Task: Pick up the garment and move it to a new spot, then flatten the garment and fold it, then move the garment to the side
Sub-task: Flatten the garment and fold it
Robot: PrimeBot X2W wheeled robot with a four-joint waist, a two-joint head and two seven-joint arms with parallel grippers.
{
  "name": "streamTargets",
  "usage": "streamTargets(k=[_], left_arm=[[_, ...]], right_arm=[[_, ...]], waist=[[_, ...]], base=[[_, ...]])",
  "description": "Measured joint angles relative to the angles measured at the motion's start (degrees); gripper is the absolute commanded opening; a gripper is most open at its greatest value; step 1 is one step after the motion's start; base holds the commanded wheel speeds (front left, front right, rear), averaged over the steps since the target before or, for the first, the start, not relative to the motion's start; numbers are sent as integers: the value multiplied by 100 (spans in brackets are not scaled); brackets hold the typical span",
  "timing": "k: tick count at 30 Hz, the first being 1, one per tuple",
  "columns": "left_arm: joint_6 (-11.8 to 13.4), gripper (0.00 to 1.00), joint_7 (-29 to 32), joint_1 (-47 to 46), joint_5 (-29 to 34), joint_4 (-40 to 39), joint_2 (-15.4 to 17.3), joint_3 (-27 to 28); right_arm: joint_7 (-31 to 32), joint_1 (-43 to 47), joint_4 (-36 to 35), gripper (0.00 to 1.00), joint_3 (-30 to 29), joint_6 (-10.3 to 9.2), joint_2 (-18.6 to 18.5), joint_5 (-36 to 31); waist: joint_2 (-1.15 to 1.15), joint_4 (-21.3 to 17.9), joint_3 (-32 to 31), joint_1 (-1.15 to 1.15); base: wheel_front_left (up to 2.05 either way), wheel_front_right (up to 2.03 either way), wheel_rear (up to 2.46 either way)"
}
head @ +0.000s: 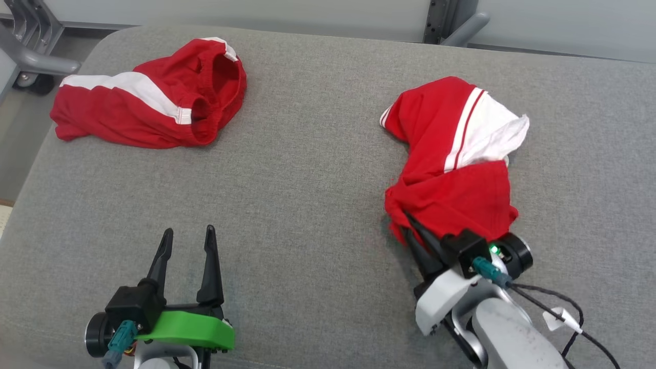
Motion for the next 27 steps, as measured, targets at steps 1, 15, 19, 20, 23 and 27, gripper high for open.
streamTargets(k=[1, 15, 19, 20, 23, 27], left_arm=[[0, 100, -1, 0, 1, 4, 0, 4], [-25, 100, -1, 68, 76, 10, 0, 124], [-27, 100, -1, 96, 85, 11, 0, 142], [-29, 100, -1, 102, 96, 10, 0, 147], [-43, 100, -1, 103, 100, 8, 0, 137], [-70, 100, -1, 89, 101, 15, 0, 67]], right_arm=[[0, 97, 1, 0, 101, 0, -1, 13], [0, 1108, -1181, 100, -582, 0, 119, 527], [0, 1294, -1605, 100, -1192, 0, 171, 584], [0, 1298, -1630, 100, -1396, 0, 177, 583], [0, 1266, -1563, 100, -1740, -1, 175, 480], [87, 872, -957, 100, -2071, -1, 164, 412]], waist=[[0, -7, -10, 0], [0, -247, -189, 0], [0, -308, -261, 0], [0, -321, -271, 0], [0, -330, -280, 0], [0, -258, -247, 0]], base=[[0, 0, 0], [0, 0, 0], [0, 0, 0], [0, 0, 0], [0, 0, 0], [0, 0, 0]])
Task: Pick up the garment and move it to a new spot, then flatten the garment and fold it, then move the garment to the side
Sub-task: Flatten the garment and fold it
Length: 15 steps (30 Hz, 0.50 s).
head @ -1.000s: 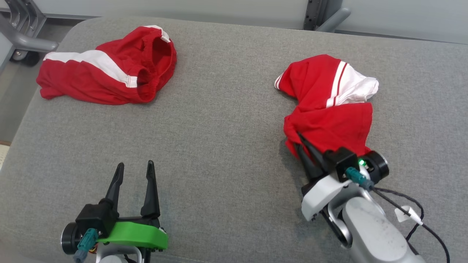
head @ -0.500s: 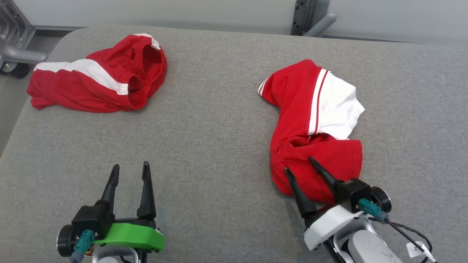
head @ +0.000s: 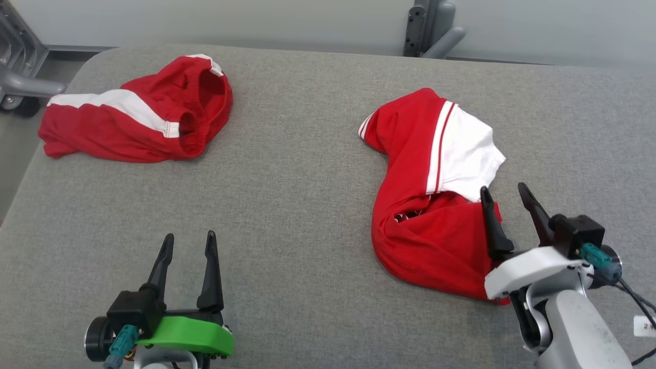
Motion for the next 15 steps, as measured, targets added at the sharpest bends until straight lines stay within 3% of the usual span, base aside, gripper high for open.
streamTargets(k=[8, 15], left_arm=[[13, 100, 0, -10, -25, 60, 0, -67], [20, 100, 1, -2, -43, 100, 0, -110]], right_arm=[[628, -985, 1280, 100, -259, 1, -149, -101], [1167, -1261, 2186, 100, -392, 0, -129, 27]], waist=[[0, 304, 78, 0], [0, 574, 51, 0]], base=[[0, 0, 0], [0, 0, 0]])
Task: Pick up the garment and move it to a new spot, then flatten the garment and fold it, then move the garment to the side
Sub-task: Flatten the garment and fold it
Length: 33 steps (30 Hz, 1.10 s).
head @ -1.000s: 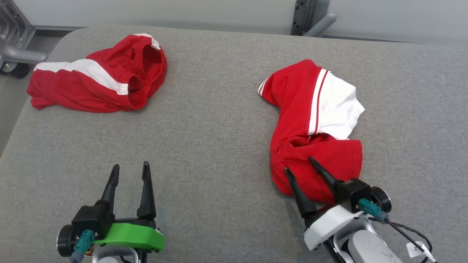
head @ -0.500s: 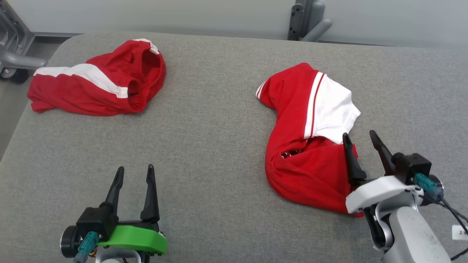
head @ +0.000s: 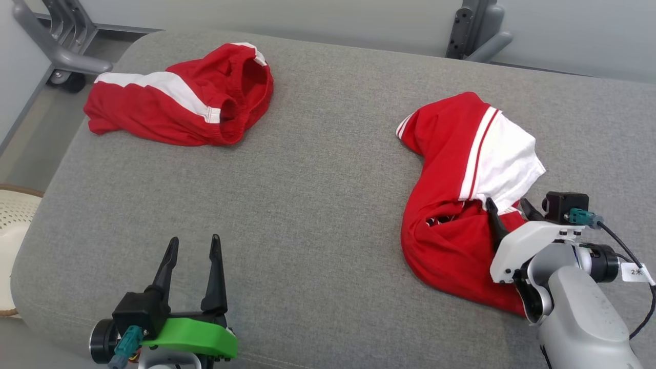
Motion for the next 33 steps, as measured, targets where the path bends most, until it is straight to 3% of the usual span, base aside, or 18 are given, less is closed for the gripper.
streamTargets(k=[2, 3, 4, 10, 25, 33], left_arm=[[1, 100, -1, 4, 1, -1, 0, -2], [2, 100, -1, 10, 1, -1, 0, -2], [9, 100, -1, 16, 1, -1, 0, -2], [4, 100, -1, 41, 11, 1, 0, -1], [-8, 100, -1, 39, 36, 25, 0, 26], [-8, 100, 0, 42, 42, 14, 0, 26]], right_arm=[[43, -65, 116, 100, 35, 0, 23, 147], [46, -93, 165, 82, 49, 0, 30, 234], [78, -116, 218, 47, 59, 0, 31, 318], [252, -361, 526, 0, 148, 0, 7, 778], [-538, -1040, 508, 0, 617, 0, -188, 1017], [-656, -1065, -402, 0, 1862, 0, 101, 1319]], waist=[[0, 45, -26, 0], [0, 60, -41, 0], [0, 71, -56, 0], [0, 90, -105, 0], [0, 32, -106, 0], [0, -55, -159, 0]], base=[[0, 0, 0], [0, 0, 0], [0, 0, 0], [0, 0, 0], [0, 0, 0], [0, 0, 0]])
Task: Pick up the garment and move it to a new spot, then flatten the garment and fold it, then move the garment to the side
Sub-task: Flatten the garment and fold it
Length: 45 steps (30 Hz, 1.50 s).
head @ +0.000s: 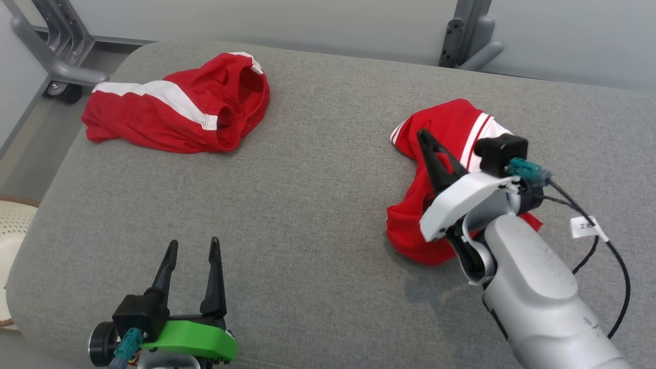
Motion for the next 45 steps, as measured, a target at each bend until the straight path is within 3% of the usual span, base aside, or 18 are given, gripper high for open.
streamTargets(k=[6, 14, 25, 28, 34, 35, 37, 45], left_arm=[[3, 100, -1, 14, 1, -37, 0, 47], [9, 100, -1, 21, 3, -71, 0, 94], [-14, 100, -1, 18, 37, -80, 0, 125], [-19, 100, 0, 7, 46, -70, 0, 124], [-25, 100, -1, -7, 51, -44, 0, 113], [-25, 100, -1, -7, 51, -44, 0, 113], [-26, 100, -1, -13, 53, -42, 0, 108], [-45, 100, -1, -19, 79, -47, 0, 104]], right_arm=[[179, 621, -615, 0, 749, 1, -151, 200], [408, 1716, -1176, 0, 557, 1, -612, 330], [557, 2284, -1380, 0, -1250, 0, -1118, -449], [417, 2119, -1384, 0, -2156, 0, -1262, -1217], [519, 2014, -1252, 0, -2568, 0, -814, -1601], [519, 2014, -1252, 21, -2568, 0, -814, -1601], [520, 2020, -1194, 100, -2652, 0, -694, -1578], [534, 1793, -1408, 100, -2908, -1, -548, -1413]], waist=[[0, -97, 5, 0], [0, -309, 37, 0], [0, -629, 89, 0], [0, -686, 120, 0], [0, -692, 114, 0], [0, -692, 114, 0], [0, -690, 118, 0], [0, -689, 156, 0]], base=[[0, 0, 0], [0, 0, 0], [0, 0, 0], [0, 0, 0], [0, 0, 0], [0, 0, 0], [0, 0, 0], [0, 0, 0]])
